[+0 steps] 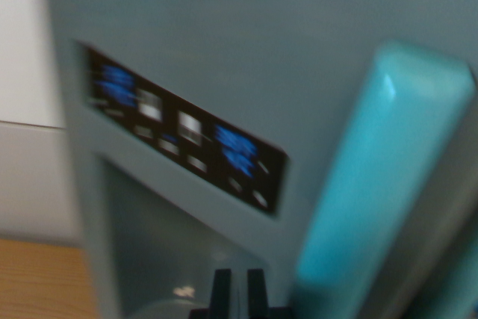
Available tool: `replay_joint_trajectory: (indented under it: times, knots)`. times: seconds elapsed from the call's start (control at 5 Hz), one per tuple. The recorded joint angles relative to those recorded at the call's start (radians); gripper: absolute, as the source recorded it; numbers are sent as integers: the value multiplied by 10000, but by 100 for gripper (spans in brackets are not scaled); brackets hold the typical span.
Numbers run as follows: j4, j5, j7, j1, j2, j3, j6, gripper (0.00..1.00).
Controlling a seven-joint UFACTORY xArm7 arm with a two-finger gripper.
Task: Close fridge door
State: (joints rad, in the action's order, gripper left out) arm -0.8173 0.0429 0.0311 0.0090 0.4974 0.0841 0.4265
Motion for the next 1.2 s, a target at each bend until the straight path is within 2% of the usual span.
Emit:
replay_joint_trajectory:
  times: [0.2,0.4,0.6,0.8,1.0,1.2]
  knots:
    - [0,0,0,0,0,0,0,100]
    - [-161,0,0,-1,-258,-375,-6,100]
    - [-161,0,0,-1,-258,-375,-6,100]
    - [-671,0,0,-1,-749,-571,-50,100]
    - [-671,0,0,-1,-749,-571,-50,100]
    - [-1188,0,1,-1,-1357,-590,-194,100]
